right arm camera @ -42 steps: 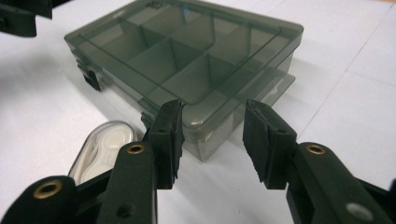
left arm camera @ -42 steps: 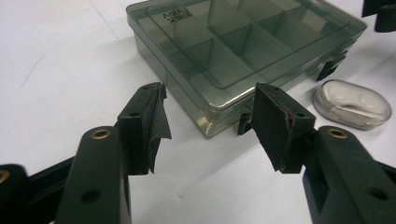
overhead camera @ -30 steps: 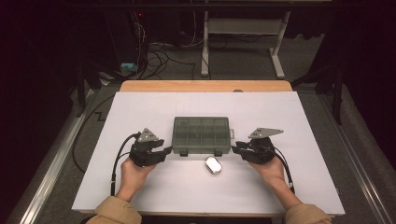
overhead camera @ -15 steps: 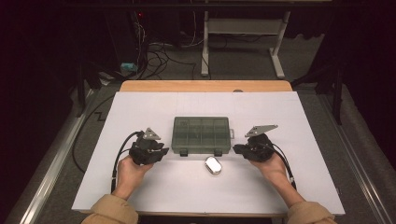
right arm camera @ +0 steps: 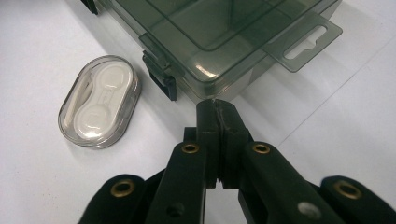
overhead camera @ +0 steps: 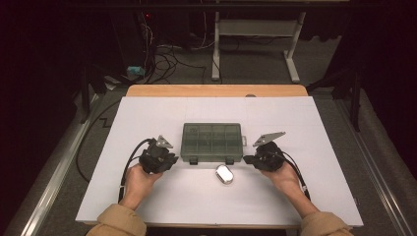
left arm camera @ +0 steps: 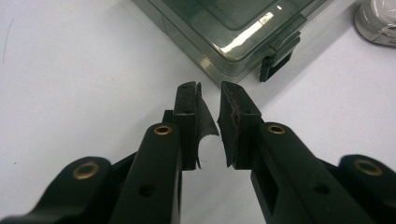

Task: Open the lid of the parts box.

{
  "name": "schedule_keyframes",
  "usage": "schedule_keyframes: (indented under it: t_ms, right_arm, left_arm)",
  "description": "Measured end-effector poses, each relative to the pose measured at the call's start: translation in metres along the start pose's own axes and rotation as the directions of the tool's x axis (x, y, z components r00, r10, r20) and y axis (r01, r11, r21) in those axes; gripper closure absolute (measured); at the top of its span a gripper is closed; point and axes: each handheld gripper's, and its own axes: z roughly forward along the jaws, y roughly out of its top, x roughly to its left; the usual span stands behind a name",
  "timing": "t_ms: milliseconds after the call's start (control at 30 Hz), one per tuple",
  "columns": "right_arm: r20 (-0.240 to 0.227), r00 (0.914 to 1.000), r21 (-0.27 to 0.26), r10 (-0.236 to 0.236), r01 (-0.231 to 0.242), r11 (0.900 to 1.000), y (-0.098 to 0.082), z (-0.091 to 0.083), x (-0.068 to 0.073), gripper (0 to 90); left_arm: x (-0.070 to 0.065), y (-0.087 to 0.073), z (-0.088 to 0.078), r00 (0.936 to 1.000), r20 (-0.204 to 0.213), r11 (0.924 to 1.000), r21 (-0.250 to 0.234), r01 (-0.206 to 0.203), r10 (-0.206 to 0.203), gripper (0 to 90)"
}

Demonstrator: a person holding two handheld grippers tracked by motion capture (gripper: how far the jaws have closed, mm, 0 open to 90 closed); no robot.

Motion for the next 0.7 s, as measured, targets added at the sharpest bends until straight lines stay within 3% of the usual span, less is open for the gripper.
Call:
schedule_keyframes:
  t_ms: [700]
  right_arm:
    - [-0.003, 1.0, -0.012, 0.002, -0.002, 1.0, 0.0013, -0.0005, 0.0007, 90.0]
  left_arm:
    - [0.0006, 0.0021, 0.0052, 0.9996, 0.029, 0.9999, -0.014, 0.007, -0.007, 78.7]
